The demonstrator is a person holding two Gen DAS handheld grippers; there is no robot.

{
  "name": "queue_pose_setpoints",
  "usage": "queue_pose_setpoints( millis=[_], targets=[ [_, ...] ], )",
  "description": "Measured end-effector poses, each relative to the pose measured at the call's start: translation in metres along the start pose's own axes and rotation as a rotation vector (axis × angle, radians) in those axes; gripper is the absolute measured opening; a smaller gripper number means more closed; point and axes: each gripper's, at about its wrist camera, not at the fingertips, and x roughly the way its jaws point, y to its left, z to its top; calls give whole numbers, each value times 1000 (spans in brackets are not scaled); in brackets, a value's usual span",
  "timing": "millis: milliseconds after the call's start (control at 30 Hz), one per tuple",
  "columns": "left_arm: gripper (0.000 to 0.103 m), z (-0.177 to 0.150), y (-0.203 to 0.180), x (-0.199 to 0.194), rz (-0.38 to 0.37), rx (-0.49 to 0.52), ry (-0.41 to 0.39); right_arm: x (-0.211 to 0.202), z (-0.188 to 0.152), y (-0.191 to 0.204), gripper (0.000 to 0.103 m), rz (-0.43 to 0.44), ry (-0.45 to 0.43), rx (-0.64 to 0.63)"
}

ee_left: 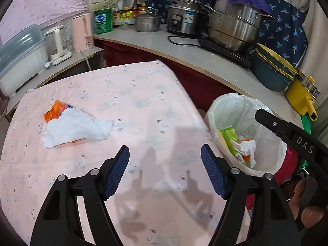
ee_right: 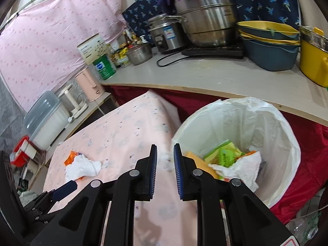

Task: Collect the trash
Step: 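Move both open tools back over the orange bag and towel on the table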

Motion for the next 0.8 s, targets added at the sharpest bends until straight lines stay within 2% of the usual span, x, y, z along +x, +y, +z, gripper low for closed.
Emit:
queue_pose_setpoints(
  millis=[333,467,800],
  targets=[
    [69,-14,63,-15,73,-99,-4,15,-19,62,18,62,55,-93],
    [69,-18,86,-20,98,-138,-7,21,-26,84,23,82,69,-126],
    [69,-26,142,-25,150,-228,-7,46,-43,134,27,124,124,-199]
  ],
)
